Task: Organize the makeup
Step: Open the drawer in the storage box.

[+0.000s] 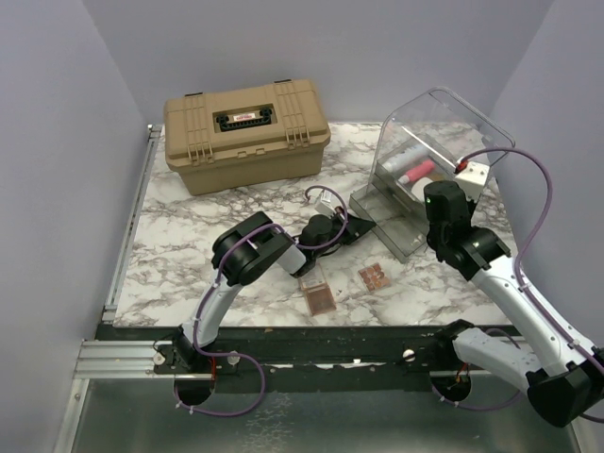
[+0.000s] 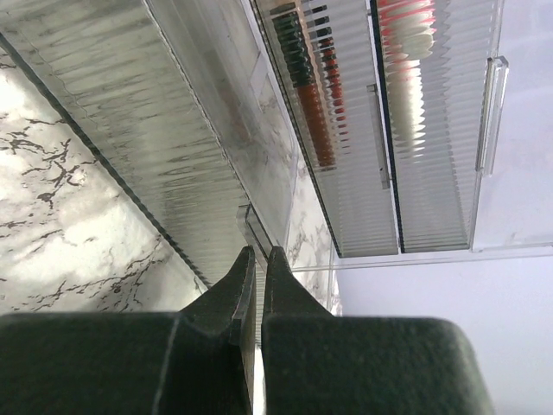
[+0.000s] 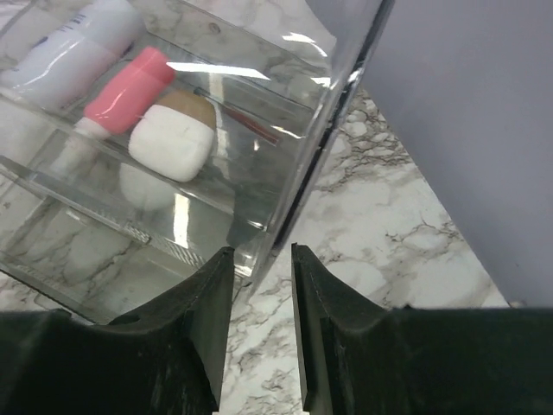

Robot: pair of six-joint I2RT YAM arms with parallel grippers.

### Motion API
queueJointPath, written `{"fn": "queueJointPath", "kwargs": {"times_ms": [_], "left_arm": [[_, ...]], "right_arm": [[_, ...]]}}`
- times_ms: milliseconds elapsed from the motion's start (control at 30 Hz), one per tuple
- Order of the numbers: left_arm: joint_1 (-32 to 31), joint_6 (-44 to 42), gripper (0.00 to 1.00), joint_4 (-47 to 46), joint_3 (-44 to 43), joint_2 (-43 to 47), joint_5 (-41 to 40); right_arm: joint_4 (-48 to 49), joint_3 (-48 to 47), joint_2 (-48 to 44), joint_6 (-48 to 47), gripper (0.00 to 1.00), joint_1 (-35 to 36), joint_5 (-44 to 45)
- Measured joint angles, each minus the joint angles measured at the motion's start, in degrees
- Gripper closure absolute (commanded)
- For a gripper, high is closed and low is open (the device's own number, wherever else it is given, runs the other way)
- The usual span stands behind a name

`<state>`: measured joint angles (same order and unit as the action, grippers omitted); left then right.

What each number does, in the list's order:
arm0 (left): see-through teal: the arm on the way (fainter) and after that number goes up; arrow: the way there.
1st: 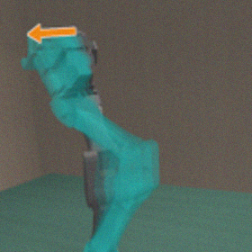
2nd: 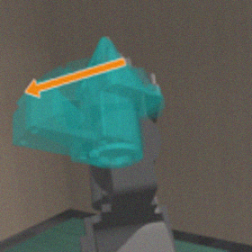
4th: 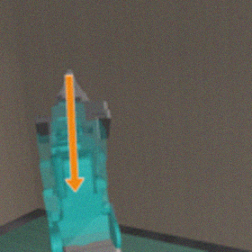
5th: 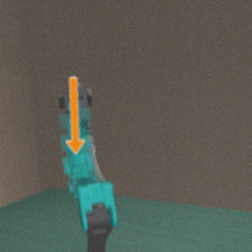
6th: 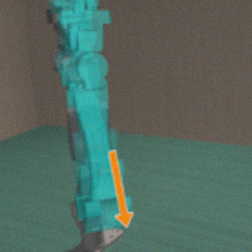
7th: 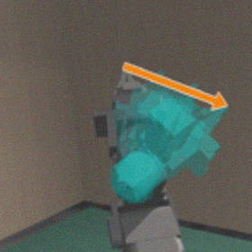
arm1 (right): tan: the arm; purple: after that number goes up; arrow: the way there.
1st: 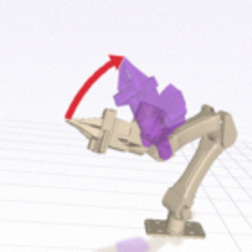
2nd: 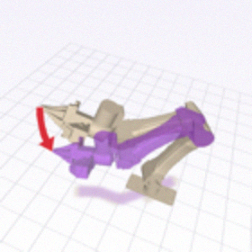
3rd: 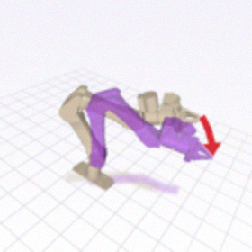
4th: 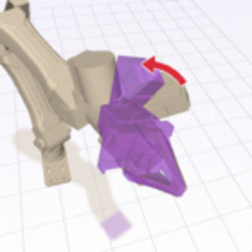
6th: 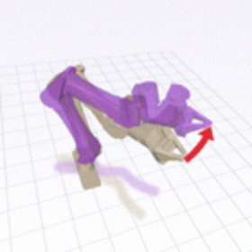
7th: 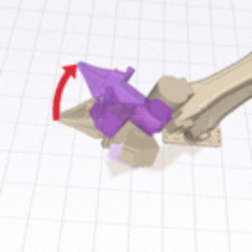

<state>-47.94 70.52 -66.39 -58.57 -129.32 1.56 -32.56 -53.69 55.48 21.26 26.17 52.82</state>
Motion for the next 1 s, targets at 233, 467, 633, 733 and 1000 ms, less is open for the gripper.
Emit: {"fn": "queueJointPath", "kwargs": {"times_ms": [233,467,633,733,1000], "left_arm": [[0.22,0.13,1.00,-0.28,1.95,1.05,0.55],[0.37,0.13,1.00,-0.42,4.42,2.67,0.50],[0.46,0.11,1.00,-0.85,5.01,2.71,0.50],[0.79,0.11,1.00,-0.92,5.57,3.15,0.52],[2.95,-0.07,1.00,-1.20,6.73,3.65,3.26]], "right_arm": [[4.52,1.73,-0.15,-5.35,0.90,-0.04,-0.83],[7.69,3.34,-1.51,-8.87,0.99,-0.20,-2.69],[7.98,3.52,-2.23,-10.29,0.99,-0.46,-5.22],[7.98,3.52,-2.62,-10.62,0.99,-0.68,-7.08],[7.65,3.39,-3.10,-10.34,0.97,-0.68,-10.54]]}}
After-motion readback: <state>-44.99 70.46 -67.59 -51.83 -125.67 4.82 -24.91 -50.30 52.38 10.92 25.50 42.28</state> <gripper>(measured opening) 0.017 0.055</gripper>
